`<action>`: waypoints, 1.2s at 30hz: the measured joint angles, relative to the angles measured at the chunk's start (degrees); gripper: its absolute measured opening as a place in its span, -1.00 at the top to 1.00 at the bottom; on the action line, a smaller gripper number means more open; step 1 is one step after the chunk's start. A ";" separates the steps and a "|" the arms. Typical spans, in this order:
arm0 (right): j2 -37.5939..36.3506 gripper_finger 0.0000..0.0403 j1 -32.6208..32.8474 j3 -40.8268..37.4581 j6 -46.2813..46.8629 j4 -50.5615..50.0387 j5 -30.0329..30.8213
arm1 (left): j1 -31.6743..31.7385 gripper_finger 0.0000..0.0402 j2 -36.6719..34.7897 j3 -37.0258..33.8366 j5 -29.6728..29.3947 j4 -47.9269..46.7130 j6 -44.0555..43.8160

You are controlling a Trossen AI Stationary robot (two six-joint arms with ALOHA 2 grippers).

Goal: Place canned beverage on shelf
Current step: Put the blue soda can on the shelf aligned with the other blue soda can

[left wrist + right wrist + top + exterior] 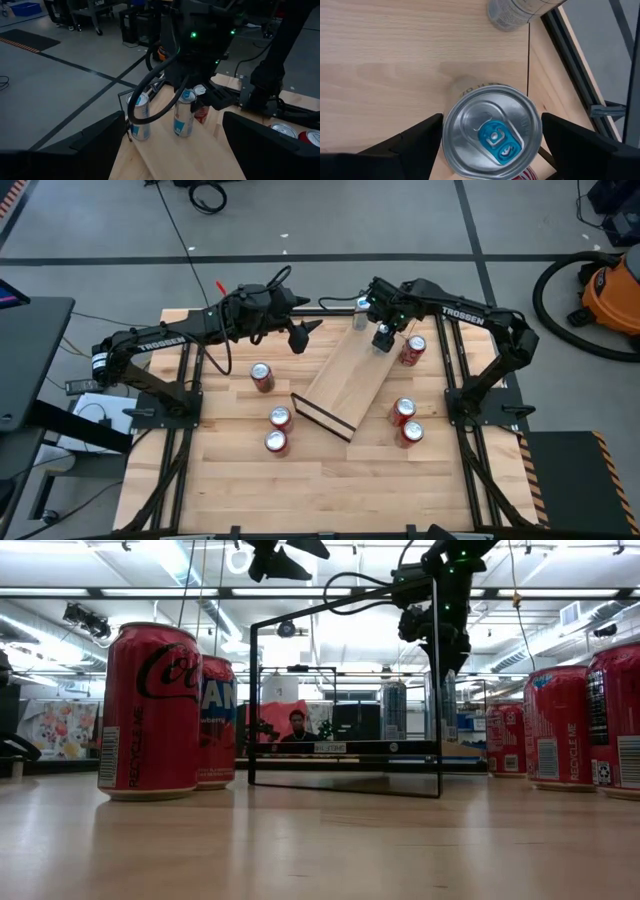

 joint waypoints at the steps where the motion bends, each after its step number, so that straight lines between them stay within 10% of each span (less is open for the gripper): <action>1: 0.00 -0.71 -0.23 0.00 0.09 -0.03 0.07 | 0.00 -0.73 0.00 0.00 0.00 0.00 0.00; 36: -0.11 -0.71 -1.89 0.19 -1.08 -2.49 1.30 | 0.00 -0.73 -0.65 0.07 0.07 -4.56 -2.15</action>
